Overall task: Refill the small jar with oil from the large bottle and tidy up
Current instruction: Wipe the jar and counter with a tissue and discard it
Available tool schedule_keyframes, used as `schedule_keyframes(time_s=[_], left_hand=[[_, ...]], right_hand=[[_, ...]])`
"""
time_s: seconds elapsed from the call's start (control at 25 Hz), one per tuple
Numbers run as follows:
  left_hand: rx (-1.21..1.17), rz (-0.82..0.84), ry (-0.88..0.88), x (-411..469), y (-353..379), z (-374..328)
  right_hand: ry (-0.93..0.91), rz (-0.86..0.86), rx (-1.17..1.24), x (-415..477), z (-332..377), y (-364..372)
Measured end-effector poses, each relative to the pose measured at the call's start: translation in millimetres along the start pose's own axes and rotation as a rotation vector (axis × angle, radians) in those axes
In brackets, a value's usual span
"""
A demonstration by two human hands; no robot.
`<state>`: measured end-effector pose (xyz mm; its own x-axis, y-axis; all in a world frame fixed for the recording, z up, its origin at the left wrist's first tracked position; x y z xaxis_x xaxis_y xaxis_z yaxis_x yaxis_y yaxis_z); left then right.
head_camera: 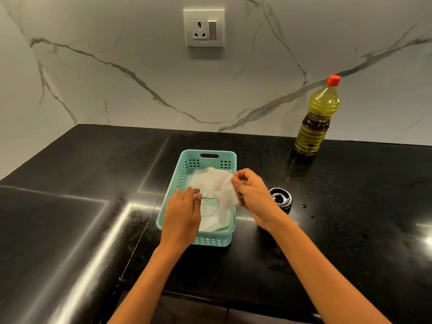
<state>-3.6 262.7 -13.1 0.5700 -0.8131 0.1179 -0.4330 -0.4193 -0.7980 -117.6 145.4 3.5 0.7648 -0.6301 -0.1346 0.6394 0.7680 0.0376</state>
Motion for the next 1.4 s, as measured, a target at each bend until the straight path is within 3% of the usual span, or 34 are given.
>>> schedule_keyframes(time_s=[0.12,0.2,0.32,0.52,0.6,0.72,0.8,0.88,0.96,1.08,1.2,1.4], left_hand=[[-0.873,0.187,-0.276,1.7,9.2,-30.4],[-1.126,0.263,-0.325,1.3,18.2,-54.5],[-1.196,0.222,-0.245,2.0,20.9,-83.9],[-1.155,0.117,-0.256,2.8,39.3,-100.7],[-1.106,0.114,-0.246,-2.0,47.1,-107.2],[-0.886,0.258,-0.154,-13.0,64.2,-129.6],[-0.621,0.282,-0.071,-15.3,71.8,-141.1],[-0.267,0.114,0.026,-6.9,64.9,-147.5],[-0.068,0.021,0.150,5.8,58.7,-156.6],[0.099,0.152,0.234,26.1,72.6,-162.2],[0.280,0.368,0.139,36.5,89.4,-157.6],[0.581,0.409,0.158,44.1,91.0,-167.4]], right_hand=[[-0.018,0.011,0.173,-16.7,10.1,-12.4],[-0.026,-0.002,0.138,-29.1,16.5,-26.6],[-0.054,-0.052,-0.013,-49.2,25.4,-57.0],[-0.041,-0.201,0.055,-82.6,10.0,-120.7],[0.007,-0.262,0.250,-94.6,-4.9,-143.4],[0.081,-0.172,0.542,-108.3,-28.1,-149.3],[0.119,-0.137,0.447,-114.6,-43.1,-147.3],[0.070,-0.233,0.265,-121.0,-49.1,-157.1],[-0.053,-0.364,0.129,-127.8,-46.6,-169.7],[-0.110,-0.476,0.048,-129.7,-55.8,-170.1],[-0.046,-0.595,0.078,-123.9,-81.7,-157.3],[0.111,-0.867,0.109,-115.6,-101.5,-148.5]])
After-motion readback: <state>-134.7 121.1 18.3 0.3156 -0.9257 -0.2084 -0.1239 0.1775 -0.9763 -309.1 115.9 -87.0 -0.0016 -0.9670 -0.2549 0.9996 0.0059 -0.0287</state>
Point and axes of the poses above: each hand's wrist, its own x-axis towards the middle knuckle, its own y-axis out of the palm, z = x × y, the point moved 6 cm from there along x, towards the middle knuckle, and after that the axes turned 10 degrees about z, right-handed, at the moved point
